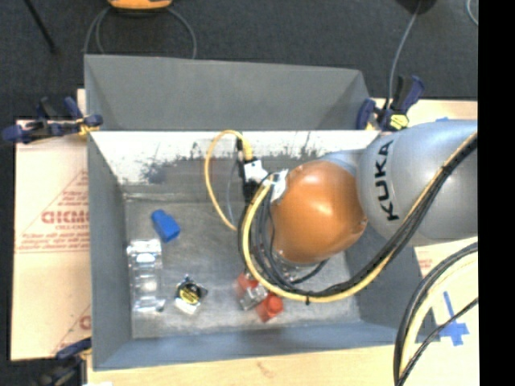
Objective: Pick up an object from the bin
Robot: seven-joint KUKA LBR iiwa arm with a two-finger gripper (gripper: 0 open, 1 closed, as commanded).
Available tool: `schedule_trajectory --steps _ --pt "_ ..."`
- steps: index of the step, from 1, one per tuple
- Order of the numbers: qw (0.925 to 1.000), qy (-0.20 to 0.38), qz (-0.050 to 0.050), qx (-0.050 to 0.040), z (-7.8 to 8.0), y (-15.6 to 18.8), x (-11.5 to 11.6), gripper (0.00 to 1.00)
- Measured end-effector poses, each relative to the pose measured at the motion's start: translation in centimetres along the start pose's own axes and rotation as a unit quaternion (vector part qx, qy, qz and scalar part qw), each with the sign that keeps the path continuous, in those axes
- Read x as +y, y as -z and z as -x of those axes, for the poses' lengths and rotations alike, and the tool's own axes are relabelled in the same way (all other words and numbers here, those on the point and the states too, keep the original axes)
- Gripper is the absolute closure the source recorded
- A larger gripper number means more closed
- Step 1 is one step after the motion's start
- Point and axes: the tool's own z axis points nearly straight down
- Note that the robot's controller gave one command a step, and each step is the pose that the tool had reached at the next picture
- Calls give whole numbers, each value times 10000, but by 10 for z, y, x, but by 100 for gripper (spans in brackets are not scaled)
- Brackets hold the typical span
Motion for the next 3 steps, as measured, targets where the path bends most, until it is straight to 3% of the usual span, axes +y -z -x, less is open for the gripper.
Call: schedule_trajectory --steps 1,2,3 --pt "9999 -128 2 -25 -4 0 -1 100" --pt "9997 -243 -2 7 -5 101 7 100" --pt "9997 -235 -5 8 -6 172 6 100"
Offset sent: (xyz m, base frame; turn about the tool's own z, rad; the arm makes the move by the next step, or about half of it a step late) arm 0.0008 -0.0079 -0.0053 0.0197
